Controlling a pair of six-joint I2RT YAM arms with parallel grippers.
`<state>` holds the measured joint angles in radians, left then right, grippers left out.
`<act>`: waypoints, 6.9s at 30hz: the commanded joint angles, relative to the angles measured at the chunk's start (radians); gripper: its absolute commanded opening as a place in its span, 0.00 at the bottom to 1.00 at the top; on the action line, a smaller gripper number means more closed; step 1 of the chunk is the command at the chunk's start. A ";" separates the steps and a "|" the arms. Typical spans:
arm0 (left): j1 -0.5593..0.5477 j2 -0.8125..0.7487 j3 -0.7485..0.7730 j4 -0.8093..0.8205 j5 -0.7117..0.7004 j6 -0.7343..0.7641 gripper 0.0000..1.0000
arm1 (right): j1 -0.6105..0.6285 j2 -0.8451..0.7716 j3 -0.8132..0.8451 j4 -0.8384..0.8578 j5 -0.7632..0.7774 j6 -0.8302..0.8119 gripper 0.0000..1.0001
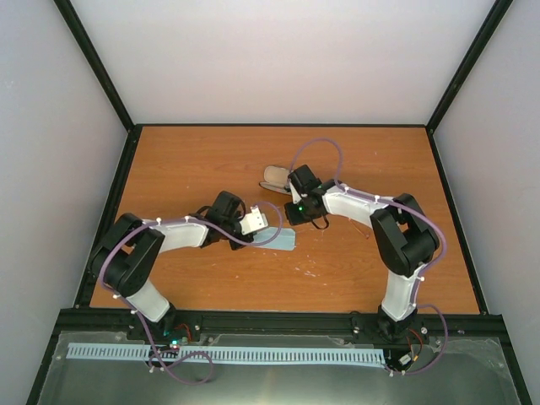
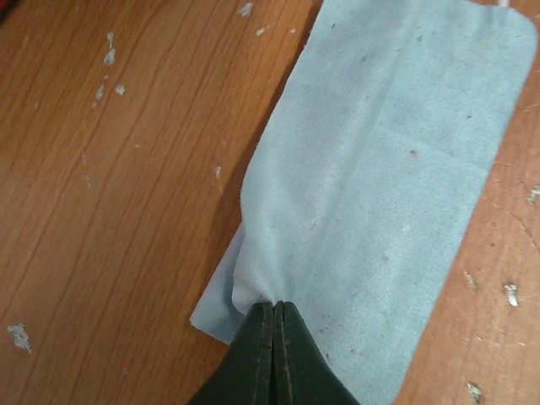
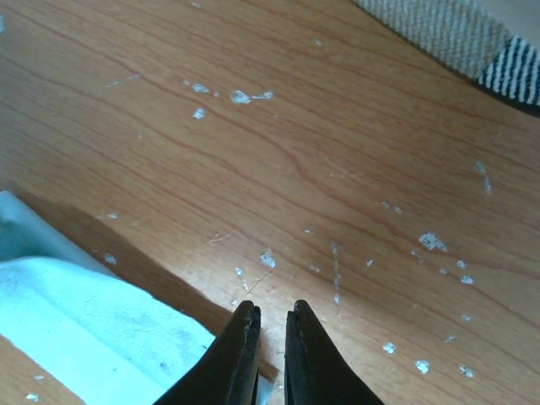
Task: Organize the sunglasses
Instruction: Fold the glasses cleaning cloth at the center of the board, then pick up the glasses cleaning cloth from the center of the board.
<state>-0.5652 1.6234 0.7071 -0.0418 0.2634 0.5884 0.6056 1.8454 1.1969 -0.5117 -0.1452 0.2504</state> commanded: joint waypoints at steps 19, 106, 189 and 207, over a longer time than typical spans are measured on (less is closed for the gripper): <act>-0.082 -0.085 -0.207 0.202 0.015 0.285 0.02 | -0.001 0.055 -0.042 0.163 0.061 0.149 0.11; 0.324 0.072 0.393 -0.572 0.395 -0.222 0.53 | 0.059 0.045 0.044 -0.191 -0.088 -0.277 0.47; 0.067 0.131 0.289 -0.613 0.128 -0.173 0.00 | 0.106 0.159 0.045 -0.130 -0.097 -0.187 0.03; 0.068 0.237 0.531 -0.604 0.083 -0.121 0.00 | 0.026 0.070 0.085 -0.046 0.013 -0.101 0.03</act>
<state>-0.4896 1.8256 1.1664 -0.6441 0.3634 0.4259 0.6514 1.9579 1.2743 -0.5900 -0.1917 0.1143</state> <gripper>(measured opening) 0.023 0.029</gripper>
